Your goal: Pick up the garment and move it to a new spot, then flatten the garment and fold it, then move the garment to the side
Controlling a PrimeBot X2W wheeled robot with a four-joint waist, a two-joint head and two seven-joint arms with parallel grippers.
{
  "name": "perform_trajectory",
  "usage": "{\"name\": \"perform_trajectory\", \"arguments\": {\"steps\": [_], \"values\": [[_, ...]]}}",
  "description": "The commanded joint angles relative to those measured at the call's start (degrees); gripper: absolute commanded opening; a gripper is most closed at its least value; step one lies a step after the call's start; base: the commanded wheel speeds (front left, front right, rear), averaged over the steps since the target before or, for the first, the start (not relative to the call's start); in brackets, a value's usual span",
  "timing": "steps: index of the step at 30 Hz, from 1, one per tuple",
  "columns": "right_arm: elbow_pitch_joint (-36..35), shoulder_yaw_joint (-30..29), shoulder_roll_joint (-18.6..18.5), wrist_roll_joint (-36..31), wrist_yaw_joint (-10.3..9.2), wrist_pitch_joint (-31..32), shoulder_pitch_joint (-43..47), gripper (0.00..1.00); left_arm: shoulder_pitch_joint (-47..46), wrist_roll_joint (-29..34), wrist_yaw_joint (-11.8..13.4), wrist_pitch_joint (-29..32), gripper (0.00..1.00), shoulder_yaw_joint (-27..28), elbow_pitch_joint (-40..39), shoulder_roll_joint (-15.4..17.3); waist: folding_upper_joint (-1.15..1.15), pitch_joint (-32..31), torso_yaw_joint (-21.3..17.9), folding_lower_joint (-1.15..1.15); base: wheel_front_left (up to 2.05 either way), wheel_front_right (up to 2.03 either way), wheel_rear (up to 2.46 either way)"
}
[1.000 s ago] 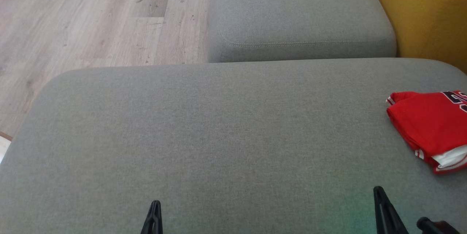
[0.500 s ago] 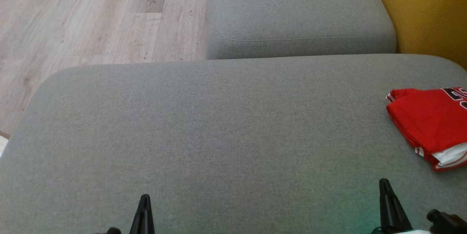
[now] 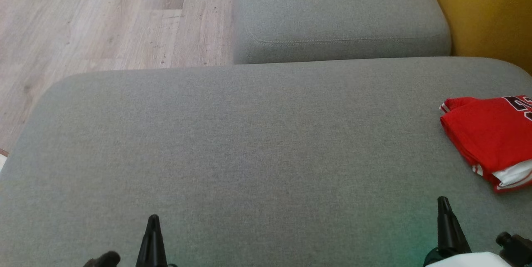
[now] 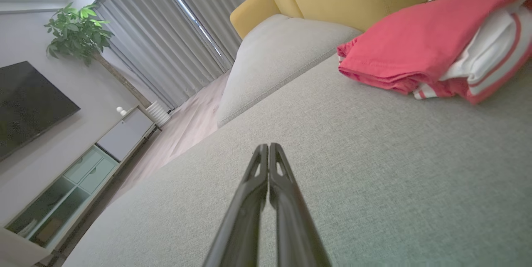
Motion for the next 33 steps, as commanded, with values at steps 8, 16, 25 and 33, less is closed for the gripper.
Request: {"name": "perform_trajectory", "arguments": {"steps": [8, 16, 25, 33], "values": [[-1.2, -0.5, -1.2, 6.9, 0.16, 1.3, -4.6, 0.00, -4.0, -6.9, -1.3, 1.5, 0.00, 2.9, -1.1, 0.7, 0.00, 0.5, -0.2, 0.00, 0.00, 0.00, 0.00], [-0.7, -0.9, -1.3, 12.4, 0.18, 2.6, -6.0, 0.00, -5.3, -12.4, -2.1, 2.7, 0.00, 4.2, -0.7, 0.8, 0.00, 1.0, -0.4, 0.00, 0.00, 0.00, 0.00], [-0.3, -1.4, -1.4, 17.9, 0.21, 3.8, -7.5, 0.00, -6.5, -17.9, -3.0, 4.0, 0.00, 5.6, -0.4, 0.9, 0.00, 1.5, -0.6, 0.00, 0.00, 0.00, 0.00], [0.1, -1.9, -1.5, 23.3, 0.23, 5.1, -8.9, 0.00, -7.8, -23.4, -3.8, 5.3, 0.00, 7.0, 0.0, 0.9, 0.00, 2.0, -0.8, 0.00, 0.00, 0.00, 0.00]]}}
